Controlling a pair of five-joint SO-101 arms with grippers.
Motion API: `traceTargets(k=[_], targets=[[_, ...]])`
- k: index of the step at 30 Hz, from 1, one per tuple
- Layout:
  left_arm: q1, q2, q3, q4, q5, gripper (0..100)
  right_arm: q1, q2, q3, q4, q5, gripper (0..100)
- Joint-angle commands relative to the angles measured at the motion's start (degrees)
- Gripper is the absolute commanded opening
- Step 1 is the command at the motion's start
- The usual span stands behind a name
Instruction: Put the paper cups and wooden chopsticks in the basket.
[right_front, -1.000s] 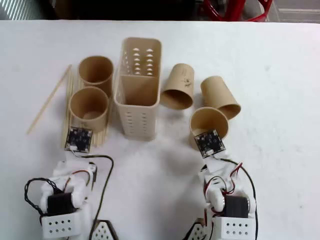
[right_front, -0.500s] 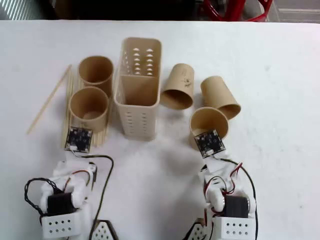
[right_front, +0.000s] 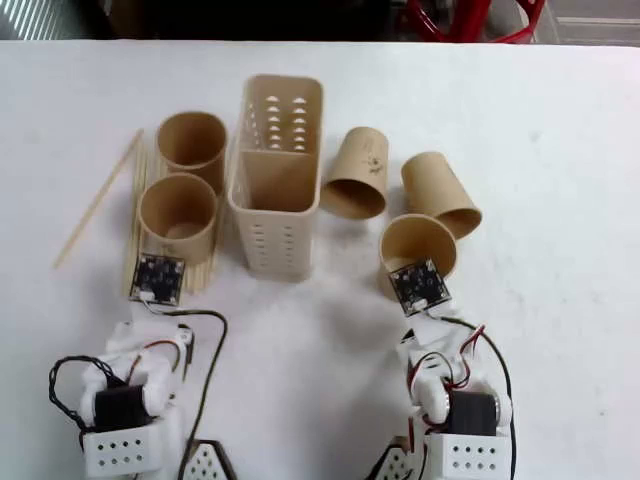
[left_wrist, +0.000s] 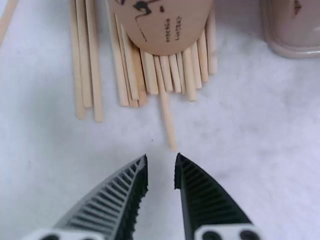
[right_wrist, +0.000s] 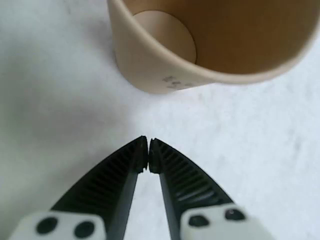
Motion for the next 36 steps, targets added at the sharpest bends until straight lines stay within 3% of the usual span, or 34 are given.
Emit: traceTargets(k=[1, 24, 36], targets=[[0.7, -0.5, -0.1, 0.4, -0.2, 11, 0.1, -0.2, 0.4, 0.1, 0.4, 1.9], [0.7, -0.5, -0.1, 0.4, -0.2, 11, 0.1, -0.2, 0.4, 0.1, 0.3, 1.9], [0.6, -0.5, -0.1, 0.4, -0.2, 11, -4.3, -0.2, 0.4, 0.1, 0.1, 1.9]])
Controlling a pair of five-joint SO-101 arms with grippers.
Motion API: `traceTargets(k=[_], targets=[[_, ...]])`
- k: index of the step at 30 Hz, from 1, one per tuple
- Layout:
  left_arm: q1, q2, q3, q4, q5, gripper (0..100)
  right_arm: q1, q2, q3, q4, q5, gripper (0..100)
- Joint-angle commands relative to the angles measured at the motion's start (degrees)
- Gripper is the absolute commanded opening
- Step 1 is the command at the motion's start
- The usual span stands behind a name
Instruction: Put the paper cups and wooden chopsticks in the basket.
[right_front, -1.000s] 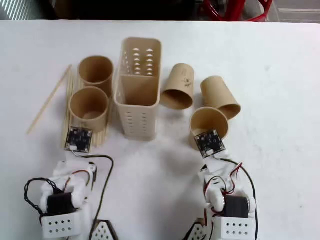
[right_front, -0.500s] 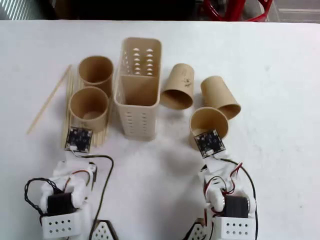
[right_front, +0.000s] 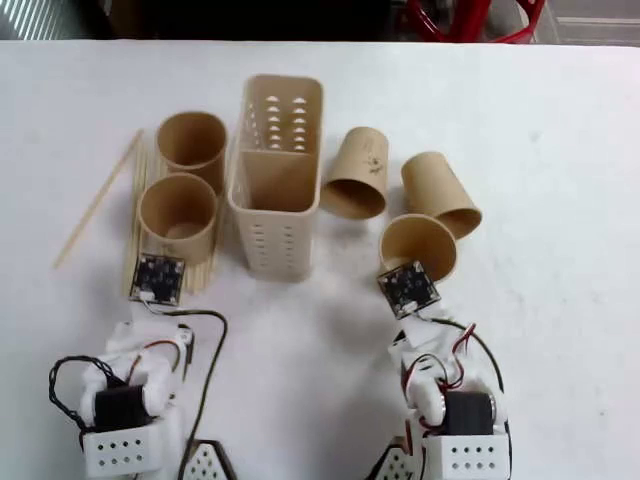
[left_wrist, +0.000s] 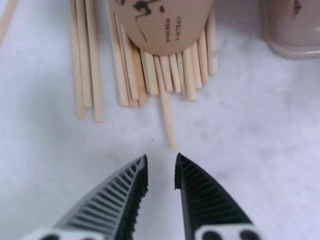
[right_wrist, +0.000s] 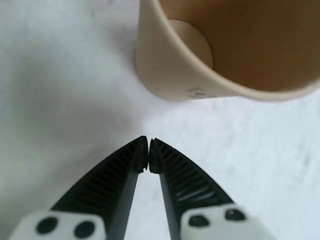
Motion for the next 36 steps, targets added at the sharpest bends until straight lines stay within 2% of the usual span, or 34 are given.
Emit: traceTargets(k=[1, 7, 8, 12, 17, 20, 23, 27, 31, 34, 36], targets=[[0.6, -0.5, -0.1, 0.4, -0.2, 11, -0.5, -0.2, 0.4, 0.1, 0.1, 1.9], [0.6, -0.5, -0.1, 0.4, -0.2, 11, 0.1, -0.2, 0.3, -0.2, 1.2, 2.1], [0.6, -0.5, -0.1, 0.4, -0.2, 11, 1.1, -0.2, 0.1, -0.2, 3.6, 2.1], [0.6, -0.5, -0.1, 0.4, -0.2, 11, 10.9, -0.2, -3.0, 0.9, 22.3, 1.9], [0.6, -0.5, -0.1, 0.4, -0.2, 11, 20.2, -0.2, -15.0, 6.3, 22.9, 2.1], [0.6, -0.5, -0.1, 0.4, -0.2, 11, 21.1, 0.0, -21.9, 6.5, 24.9, 2.1], [0.6, -0.5, -0.1, 0.4, -0.2, 11, 21.0, 3.5, -31.1, 7.5, 23.2, 2.1], [0.6, -0.5, -0.1, 0.4, -0.2, 11, 20.9, 20.0, -44.2, 6.5, 18.3, 2.1], [0.6, -0.5, -0.1, 0.4, -0.2, 11, 16.9, 47.8, -58.1, 4.0, 11.5, 2.2], [0.6, -0.5, -0.1, 0.4, -0.2, 11, 13.4, 68.6, -69.5, 6.1, 7.6, 2.9], [0.6, -0.5, -0.1, 0.4, -0.2, 11, 10.9, 81.0, -75.6, 8.2, 6.2, 6.7]])
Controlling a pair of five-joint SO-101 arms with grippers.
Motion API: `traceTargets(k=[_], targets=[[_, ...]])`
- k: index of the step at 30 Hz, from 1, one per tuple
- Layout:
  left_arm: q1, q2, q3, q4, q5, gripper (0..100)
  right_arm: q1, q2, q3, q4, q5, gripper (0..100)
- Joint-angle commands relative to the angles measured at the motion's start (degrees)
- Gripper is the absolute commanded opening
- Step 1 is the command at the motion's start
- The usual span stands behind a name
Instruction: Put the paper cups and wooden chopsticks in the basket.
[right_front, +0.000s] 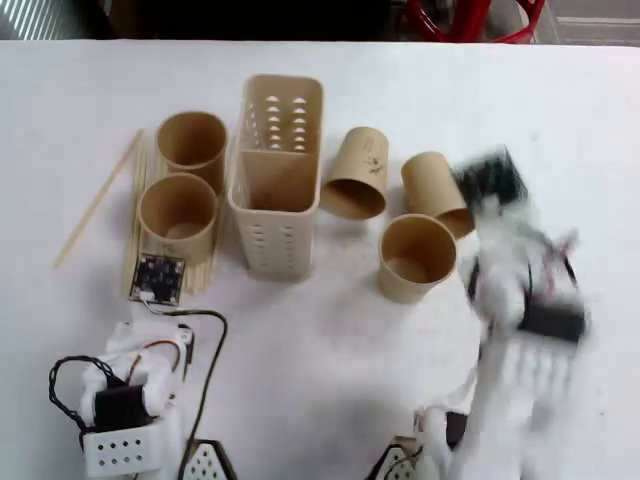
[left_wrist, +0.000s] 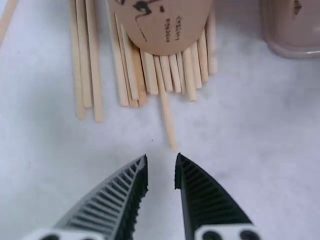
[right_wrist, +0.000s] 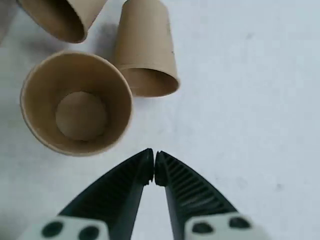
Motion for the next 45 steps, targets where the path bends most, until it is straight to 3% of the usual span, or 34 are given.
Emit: traceTargets(k=[1, 6, 15, 21, 24, 28, 38, 42, 45], targets=[[0.6, -0.5, -0.1, 0.4, -0.2, 11, -4.1, 26.2, -13.6, 3.1, -3.3, 9.4], [0.6, -0.5, -0.1, 0.4, -0.2, 11, -3.8, 41.7, -24.4, 6.9, -9.1, 18.6], [0.6, -0.5, -0.1, 0.4, -0.2, 11, -4.3, 43.6, -25.1, 6.5, -9.4, 18.5], [0.6, -0.5, -0.1, 0.4, -0.2, 11, -5.8, 48.0, -25.1, 6.6, -9.4, 3.5], [0.6, -0.5, -0.1, 0.4, -0.2, 11, -5.5, 48.2, -25.6, 7.0, -9.5, 1.8], [0.6, -0.5, -0.1, 0.4, -0.2, 11, -5.1, 43.5, -26.4, 8.7, -14.2, 1.7], [0.6, -0.5, -0.1, 0.4, -0.2, 11, -5.2, 15.7, -26.7, 11.6, -13.5, 1.6], [0.6, -0.5, -0.1, 0.4, -0.2, 11, -10.1, 6.5, -26.4, 5.8, -17.8, 1.6], [0.6, -0.5, -0.1, 0.4, -0.2, 11, -18.2, 5.2, -26.7, -0.4, -22.7, 1.6]])
